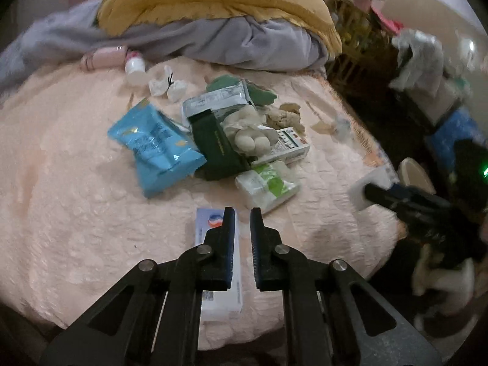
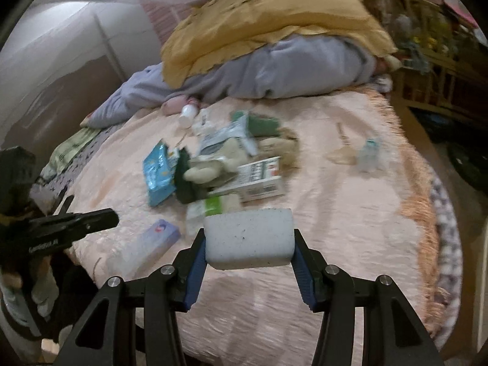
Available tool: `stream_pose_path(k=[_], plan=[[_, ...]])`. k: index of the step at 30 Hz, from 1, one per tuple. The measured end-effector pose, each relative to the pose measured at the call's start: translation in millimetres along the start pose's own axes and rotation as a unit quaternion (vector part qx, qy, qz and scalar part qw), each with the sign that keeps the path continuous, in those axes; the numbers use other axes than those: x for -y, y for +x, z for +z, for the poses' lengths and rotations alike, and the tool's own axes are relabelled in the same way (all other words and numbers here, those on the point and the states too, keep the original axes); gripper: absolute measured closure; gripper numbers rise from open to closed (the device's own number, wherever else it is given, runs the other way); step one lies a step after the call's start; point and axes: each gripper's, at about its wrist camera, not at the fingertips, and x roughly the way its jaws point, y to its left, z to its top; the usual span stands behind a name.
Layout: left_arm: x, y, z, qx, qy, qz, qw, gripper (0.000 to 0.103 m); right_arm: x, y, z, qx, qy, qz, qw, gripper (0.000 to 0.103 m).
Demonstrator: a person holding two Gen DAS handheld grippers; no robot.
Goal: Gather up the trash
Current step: 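Grasp the white sponge block with the right tool while the left tool grasps the white medicine box, then carry both items over the white bucket and open both tools to drop them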
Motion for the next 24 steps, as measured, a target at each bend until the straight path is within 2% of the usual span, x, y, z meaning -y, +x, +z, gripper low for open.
stream_pose_path(k=[3,7,9,11,13,21,24], plan=[[1.0,8.9,-3.6,-0.013,-0.001,-0.001,0.9999,0.095,10.9,-5.3,-2.7,-0.001,0.011,-0.001,1.0,0.053],[-5.7,17.0,-11.5,-0.017,0.013,0.024,0.9995,0.093,14.6,-6.8,-7.7,-0.004,0.012,0.005,1.0,0.053],[-9.6,23.7,-17.9,-0.032,0.016,0.038,0.9986,0.083,14.6,-0.2,-9.4,-0.012,0.013,0.007,1.0,0.053],[-13.3,30.4,-24.1,-0.037,0.016,0.052,0.9978,0.068,12.2,4.1,-11.3,-0.019,0.013,0.012,1.0,0.052],[-15.9,39.5,-29.9,-0.045,0.018,0.069,0.9964,0.059,9.4,7.8,-12.1,-0.022,0.011,0.016,1.0,0.052],[-15.2,68.0,-38.0,-0.068,0.028,0.061,0.9954,0.059,11.7,11.3,-11.6,-0.028,0.011,0.011,0.999,0.052],[-18.4,68.1,-34.4,-0.068,0.016,0.045,0.9965,0.059,14.9,9.4,-13.1,-0.027,0.013,0.008,1.0,0.052]])
